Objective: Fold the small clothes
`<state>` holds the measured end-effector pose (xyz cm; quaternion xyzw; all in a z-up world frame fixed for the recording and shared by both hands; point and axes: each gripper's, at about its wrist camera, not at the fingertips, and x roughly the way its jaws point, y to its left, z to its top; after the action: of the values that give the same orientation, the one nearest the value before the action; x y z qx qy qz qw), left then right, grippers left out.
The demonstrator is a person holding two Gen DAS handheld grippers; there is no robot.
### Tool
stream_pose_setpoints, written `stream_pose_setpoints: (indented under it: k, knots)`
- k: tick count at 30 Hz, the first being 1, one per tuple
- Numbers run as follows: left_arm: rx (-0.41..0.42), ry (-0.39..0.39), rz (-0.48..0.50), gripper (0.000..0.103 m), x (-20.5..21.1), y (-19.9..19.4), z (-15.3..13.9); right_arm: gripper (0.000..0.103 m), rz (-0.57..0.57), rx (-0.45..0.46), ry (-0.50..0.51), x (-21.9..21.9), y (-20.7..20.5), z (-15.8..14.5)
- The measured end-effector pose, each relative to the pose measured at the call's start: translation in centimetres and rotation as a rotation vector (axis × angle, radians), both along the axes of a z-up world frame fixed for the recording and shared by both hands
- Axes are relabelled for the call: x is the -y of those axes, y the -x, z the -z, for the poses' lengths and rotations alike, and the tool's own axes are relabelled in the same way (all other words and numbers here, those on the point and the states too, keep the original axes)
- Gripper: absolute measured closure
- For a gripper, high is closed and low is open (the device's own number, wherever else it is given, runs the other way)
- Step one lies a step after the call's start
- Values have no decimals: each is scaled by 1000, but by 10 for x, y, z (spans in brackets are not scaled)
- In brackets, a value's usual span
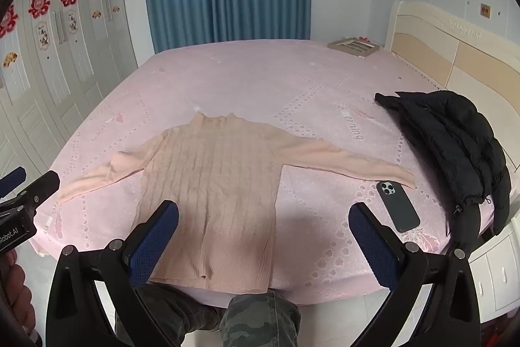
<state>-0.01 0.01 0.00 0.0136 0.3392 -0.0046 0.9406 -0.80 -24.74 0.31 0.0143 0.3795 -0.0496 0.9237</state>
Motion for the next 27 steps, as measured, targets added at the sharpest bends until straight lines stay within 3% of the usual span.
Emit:
stream_pose_setpoints:
  k: [27]
  knots:
    - [-12, 24, -1, 4, -6, -2, -5, 1, 0, 19, -15, -3, 3, -2]
